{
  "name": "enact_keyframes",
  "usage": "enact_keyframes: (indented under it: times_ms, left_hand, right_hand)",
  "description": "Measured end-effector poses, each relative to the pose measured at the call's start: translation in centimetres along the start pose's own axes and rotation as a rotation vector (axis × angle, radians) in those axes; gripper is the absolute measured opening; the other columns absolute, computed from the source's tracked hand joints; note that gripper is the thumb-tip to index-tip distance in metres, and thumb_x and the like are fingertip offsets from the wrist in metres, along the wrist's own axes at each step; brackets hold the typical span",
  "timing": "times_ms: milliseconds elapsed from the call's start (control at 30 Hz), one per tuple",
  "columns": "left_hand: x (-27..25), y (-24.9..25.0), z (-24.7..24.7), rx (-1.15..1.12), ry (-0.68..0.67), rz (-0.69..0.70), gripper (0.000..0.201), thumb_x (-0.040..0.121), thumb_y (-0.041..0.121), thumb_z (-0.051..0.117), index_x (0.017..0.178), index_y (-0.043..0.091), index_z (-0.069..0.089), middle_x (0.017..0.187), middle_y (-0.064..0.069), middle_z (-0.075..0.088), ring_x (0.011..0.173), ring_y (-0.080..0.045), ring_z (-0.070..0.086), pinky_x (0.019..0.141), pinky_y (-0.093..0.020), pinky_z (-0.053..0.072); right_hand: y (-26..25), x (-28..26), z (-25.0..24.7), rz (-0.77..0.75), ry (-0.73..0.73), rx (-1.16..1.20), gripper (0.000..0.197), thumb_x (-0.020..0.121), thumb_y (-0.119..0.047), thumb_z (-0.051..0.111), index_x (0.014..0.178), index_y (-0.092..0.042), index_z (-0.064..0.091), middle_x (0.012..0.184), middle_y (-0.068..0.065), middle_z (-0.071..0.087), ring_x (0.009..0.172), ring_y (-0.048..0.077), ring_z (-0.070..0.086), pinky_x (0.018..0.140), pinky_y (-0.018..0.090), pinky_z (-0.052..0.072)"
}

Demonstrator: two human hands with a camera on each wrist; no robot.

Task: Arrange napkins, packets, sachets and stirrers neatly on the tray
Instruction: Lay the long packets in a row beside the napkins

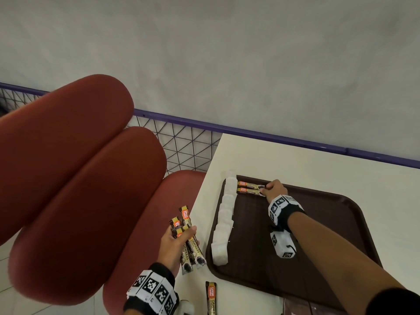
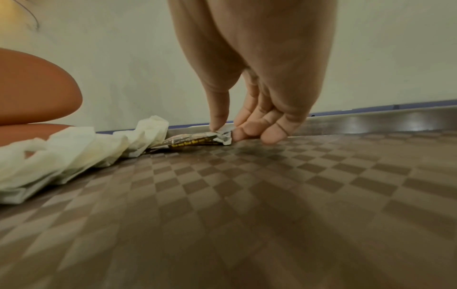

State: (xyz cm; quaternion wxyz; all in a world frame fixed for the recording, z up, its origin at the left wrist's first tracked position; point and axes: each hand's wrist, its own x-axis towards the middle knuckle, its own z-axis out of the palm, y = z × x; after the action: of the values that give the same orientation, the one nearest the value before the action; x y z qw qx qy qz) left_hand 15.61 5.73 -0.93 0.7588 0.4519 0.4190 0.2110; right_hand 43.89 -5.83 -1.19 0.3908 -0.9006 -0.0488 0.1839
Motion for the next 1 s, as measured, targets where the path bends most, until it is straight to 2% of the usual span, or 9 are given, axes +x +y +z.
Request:
enact_keyframes:
  times_ms: [200,367,467,533,600,667,733,867,1000]
  left_hand:
    - [-0.3,0.0,0.4,-0.007,-0.042,0.018,0.020,0.080,0.001,0.067,0.098,0.005,0.058,0.068,-0.013,0.061,0.062,-0.028,0.061,0.063,-0.036,0.050]
    - [-0.7,0.2,1.0,0.022,-0.042,0.019,0.016,0.080,0.000,0.067,0.093,0.004,0.058,0.068,-0.015,0.062,0.060,-0.026,0.062,0.059,-0.032,0.052]
    - [-0.7,0.1,1.5,0.057,-0.046,0.016,0.016,0.078,0.002,0.070,0.090,0.005,0.060,0.078,-0.016,0.065,0.070,-0.027,0.063,0.070,-0.038,0.054]
    - [-0.9,0.1,1.8,0.079,-0.062,0.008,0.018,0.076,0.004,0.073,0.090,0.007,0.061,0.083,-0.015,0.067,0.078,-0.029,0.064,0.083,-0.045,0.053]
    - [-1.2,0.1,2.3,0.091,-0.073,0.001,0.018,0.075,0.004,0.074,0.089,0.008,0.062,0.084,-0.014,0.068,0.082,-0.030,0.064,0.087,-0.048,0.052]
    - [-1.5,0.2,2.8,0.085,-0.078,-0.007,0.019,0.075,0.005,0.074,0.090,0.007,0.062,0.084,-0.017,0.067,0.080,-0.031,0.064,0.086,-0.049,0.052]
    - [-1.7,0.3,3.3,0.055,-0.085,-0.014,0.021,0.076,0.004,0.074,0.092,0.005,0.061,0.085,-0.020,0.065,0.074,-0.030,0.064,0.078,-0.045,0.055]
    - [-2.5,0.8,4.3,0.020,-0.114,-0.015,0.015,0.079,0.000,0.069,0.087,0.005,0.058,0.074,-0.015,0.062,0.063,-0.026,0.063,0.061,-0.034,0.055]
    - [-2.9,1.0,5.2,0.013,-0.114,-0.015,0.016,0.080,0.000,0.069,0.091,0.003,0.058,0.084,-0.019,0.062,0.074,-0.030,0.061,0.070,-0.039,0.055]
  right_hand:
    - [-0.1,-0.3,-0.3,-0.008,-0.001,-0.040,0.021,0.088,-0.020,0.062,0.091,-0.009,0.044,0.093,0.011,0.051,0.077,0.025,0.050,0.053,0.025,0.034]
    - [0.2,-1.0,-0.6,-0.078,0.023,-0.102,0.018,0.088,-0.022,0.059,0.099,-0.008,0.053,0.105,0.016,0.060,0.105,0.032,0.053,0.083,0.036,0.045]
    - [0.4,-3.1,-0.4,-0.222,0.007,-0.092,0.013,0.085,-0.017,0.061,0.093,-0.013,0.052,0.094,0.011,0.061,0.103,0.029,0.053,0.085,0.038,0.047]
    - [0.3,-5.3,-0.4,-0.349,-0.042,-0.066,0.014,0.084,-0.014,0.062,0.094,-0.013,0.052,0.084,0.004,0.055,0.097,0.024,0.051,0.084,0.035,0.046]
    - [0.1,-7.5,-0.6,-0.431,-0.120,-0.027,0.015,0.083,-0.011,0.063,0.093,-0.012,0.051,0.081,-0.002,0.050,0.089,0.017,0.049,0.080,0.026,0.042]
    - [-0.4,-9.6,-0.7,-0.458,-0.256,0.003,0.016,0.083,-0.011,0.064,0.089,-0.014,0.050,0.079,-0.005,0.050,0.078,0.010,0.049,0.070,0.017,0.039]
    - [-0.6,-11.4,-0.6,-0.446,-0.425,0.038,0.016,0.084,-0.013,0.065,0.083,-0.017,0.049,0.077,-0.008,0.051,0.071,0.004,0.047,0.066,0.012,0.037]
    - [-0.3,-14.1,-0.2,-0.436,-0.627,0.120,0.017,0.084,-0.021,0.066,0.078,-0.022,0.050,0.079,-0.007,0.054,0.074,0.007,0.049,0.070,0.015,0.041]
    - [0.3,-15.6,0.0,-0.427,-0.648,0.132,0.015,0.083,-0.022,0.067,0.081,-0.021,0.052,0.081,-0.004,0.056,0.075,0.008,0.050,0.071,0.017,0.041]
